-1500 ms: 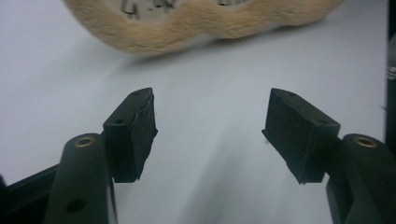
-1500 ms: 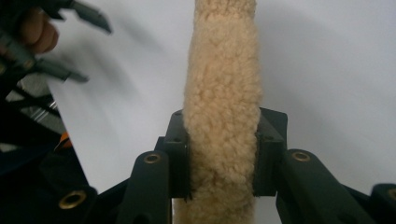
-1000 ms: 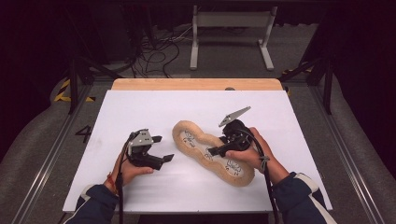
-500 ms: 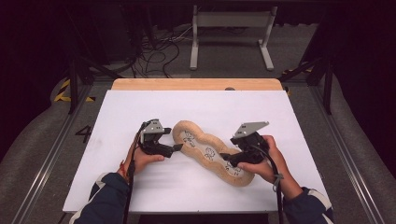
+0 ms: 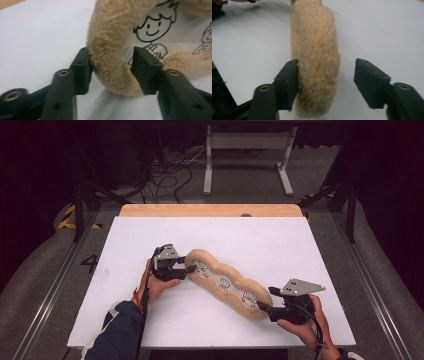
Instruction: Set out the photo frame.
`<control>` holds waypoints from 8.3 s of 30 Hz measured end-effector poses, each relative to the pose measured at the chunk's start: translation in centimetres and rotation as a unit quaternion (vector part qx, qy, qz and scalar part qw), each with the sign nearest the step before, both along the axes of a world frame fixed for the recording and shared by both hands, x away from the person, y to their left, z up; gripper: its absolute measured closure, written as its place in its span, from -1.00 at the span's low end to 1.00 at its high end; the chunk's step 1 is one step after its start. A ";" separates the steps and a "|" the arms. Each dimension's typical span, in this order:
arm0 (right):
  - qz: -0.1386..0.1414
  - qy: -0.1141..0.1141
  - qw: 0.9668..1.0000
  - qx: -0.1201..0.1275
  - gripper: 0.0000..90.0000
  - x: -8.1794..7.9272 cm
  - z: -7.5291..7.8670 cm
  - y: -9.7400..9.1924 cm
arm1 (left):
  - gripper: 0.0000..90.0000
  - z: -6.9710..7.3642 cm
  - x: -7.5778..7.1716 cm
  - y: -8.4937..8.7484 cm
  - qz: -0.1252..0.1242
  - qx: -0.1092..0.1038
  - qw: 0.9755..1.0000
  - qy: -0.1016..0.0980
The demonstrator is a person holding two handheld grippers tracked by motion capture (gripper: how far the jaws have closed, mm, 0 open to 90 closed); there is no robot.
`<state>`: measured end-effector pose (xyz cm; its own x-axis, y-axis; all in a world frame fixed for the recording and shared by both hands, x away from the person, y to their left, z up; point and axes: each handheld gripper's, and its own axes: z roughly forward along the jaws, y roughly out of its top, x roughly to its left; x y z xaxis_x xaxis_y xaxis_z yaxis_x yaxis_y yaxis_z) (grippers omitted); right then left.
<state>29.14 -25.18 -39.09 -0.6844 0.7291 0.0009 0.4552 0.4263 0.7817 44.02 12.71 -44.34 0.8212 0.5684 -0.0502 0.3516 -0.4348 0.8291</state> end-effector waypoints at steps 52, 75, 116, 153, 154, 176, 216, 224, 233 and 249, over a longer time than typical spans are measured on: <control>-0.044 -0.039 0.998 -0.001 0.29 3.1 -2.5 0.6 | 0.32 0.1 -6.3 2.8 0.037 0.021 0.999 -0.006; -0.054 -0.038 0.998 0.006 0.43 2.8 -2.8 -0.3 | 0.31 0.0 -7.1 3.1 0.031 0.021 0.999 -0.008; -0.044 -0.054 0.997 -0.015 0.14 3.0 -2.5 -0.1 | 0.17 0.5 -9.8 3.6 0.022 0.046 0.998 -0.042; -0.034 -0.054 0.997 -0.046 -0.54 3.0 -2.4 -0.2 | -0.59 0.6 -10.9 3.4 0.007 0.074 0.994 -0.082; -0.032 -0.053 0.997 -0.045 -0.56 3.0 -2.5 -0.2 | -0.60 0.6 -10.9 3.4 0.006 0.074 0.994 -0.082; -0.014 -0.067 0.996 -0.050 -0.80 2.3 -2.3 -0.7 | -0.79 0.8 -11.6 4.7 0.006 0.061 0.995 -0.084; -0.100 -0.098 0.988 -0.069 -0.75 -1.2 -4.3 -8.3 | -0.83 -1.3 -13.6 13.4 0.065 0.053 0.994 -0.064; -0.116 -0.100 0.986 -0.059 -0.76 -1.6 -4.6 -9.3 | -0.83 -1.8 -13.7 15.0 0.085 0.041 0.994 -0.058; -0.132 -0.094 0.985 -0.054 -0.82 -2.1 -5.1 -10.5 | -0.84 -2.3 -14.2 17.3 0.095 0.006 0.995 -0.044; -0.135 -0.097 0.986 -0.023 -0.85 -1.6 -5.6 -10.5 | -0.91 -2.1 -15.4 18.0 0.108 -0.007 0.993 -0.053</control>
